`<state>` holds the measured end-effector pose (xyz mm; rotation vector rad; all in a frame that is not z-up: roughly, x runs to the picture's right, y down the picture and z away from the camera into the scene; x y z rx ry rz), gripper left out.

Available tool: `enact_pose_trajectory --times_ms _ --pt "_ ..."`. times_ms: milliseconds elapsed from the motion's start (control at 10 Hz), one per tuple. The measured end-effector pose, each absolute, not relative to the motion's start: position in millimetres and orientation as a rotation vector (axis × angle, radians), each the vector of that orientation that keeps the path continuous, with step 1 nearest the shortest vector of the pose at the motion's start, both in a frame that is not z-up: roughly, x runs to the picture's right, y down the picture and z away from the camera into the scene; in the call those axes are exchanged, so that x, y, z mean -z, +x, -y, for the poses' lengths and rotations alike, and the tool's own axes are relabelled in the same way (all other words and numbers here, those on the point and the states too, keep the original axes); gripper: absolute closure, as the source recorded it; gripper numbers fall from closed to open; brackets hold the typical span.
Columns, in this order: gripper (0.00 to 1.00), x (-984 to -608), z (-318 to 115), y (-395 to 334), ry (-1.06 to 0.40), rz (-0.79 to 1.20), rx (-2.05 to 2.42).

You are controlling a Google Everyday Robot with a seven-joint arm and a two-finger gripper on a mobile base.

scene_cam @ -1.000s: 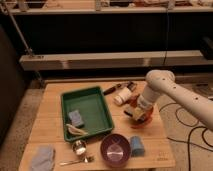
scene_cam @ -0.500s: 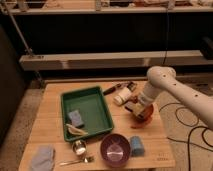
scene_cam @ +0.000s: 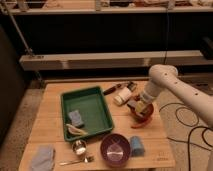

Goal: Wipe red bowl with eraser

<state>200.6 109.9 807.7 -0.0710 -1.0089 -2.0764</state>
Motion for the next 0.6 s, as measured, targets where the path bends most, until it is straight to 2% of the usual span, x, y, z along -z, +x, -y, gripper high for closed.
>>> enact_pose_trajectory --times_ms 600 --pt "0.8 -817.4 -113.9 229.2 -0.123 0.991 2.025"
